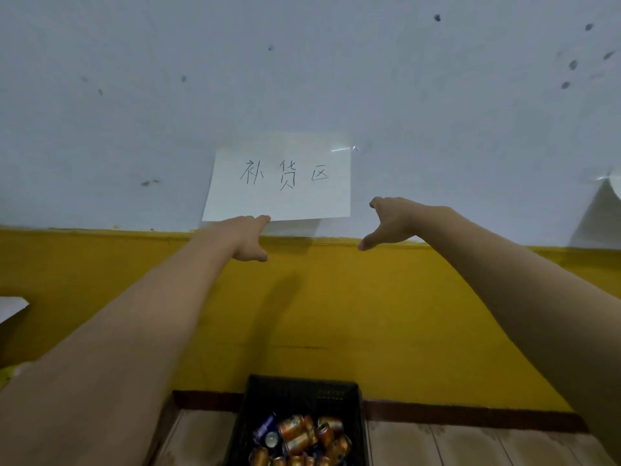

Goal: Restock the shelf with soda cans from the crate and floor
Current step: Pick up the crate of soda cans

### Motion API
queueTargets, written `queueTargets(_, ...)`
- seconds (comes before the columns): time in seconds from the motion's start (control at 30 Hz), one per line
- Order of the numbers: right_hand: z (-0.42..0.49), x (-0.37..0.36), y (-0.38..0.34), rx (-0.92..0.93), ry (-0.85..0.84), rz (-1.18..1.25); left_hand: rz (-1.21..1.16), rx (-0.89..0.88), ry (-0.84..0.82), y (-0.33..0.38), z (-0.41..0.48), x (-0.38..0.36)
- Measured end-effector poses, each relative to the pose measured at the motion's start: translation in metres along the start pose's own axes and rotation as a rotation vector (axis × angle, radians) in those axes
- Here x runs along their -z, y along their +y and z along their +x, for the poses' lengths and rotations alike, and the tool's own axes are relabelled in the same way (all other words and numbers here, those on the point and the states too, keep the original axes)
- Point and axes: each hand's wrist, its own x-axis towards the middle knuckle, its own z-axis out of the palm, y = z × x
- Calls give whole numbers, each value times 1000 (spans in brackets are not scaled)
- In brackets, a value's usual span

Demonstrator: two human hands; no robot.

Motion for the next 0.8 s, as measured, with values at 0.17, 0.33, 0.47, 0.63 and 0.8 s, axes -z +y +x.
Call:
queueTargets(0.17,85,-54,-4,-9,-1,-52,27,-79,38,-36,86,-59)
queueTargets(0.33,146,-160,6,-133,-141,-34,-58,-99,-107,-72,155,-168)
queueTargets(0.47,178,-269,23,-262,-328,68,-271,-2,-310,-88,189,-272)
queueTargets(0.63,220,-401,58,-364,-605,120,-548,202,-566,-104,214,-413)
queueTargets(0.8,245,-549,101,-529,-669,226,-603,467,-693,-119,227,-559)
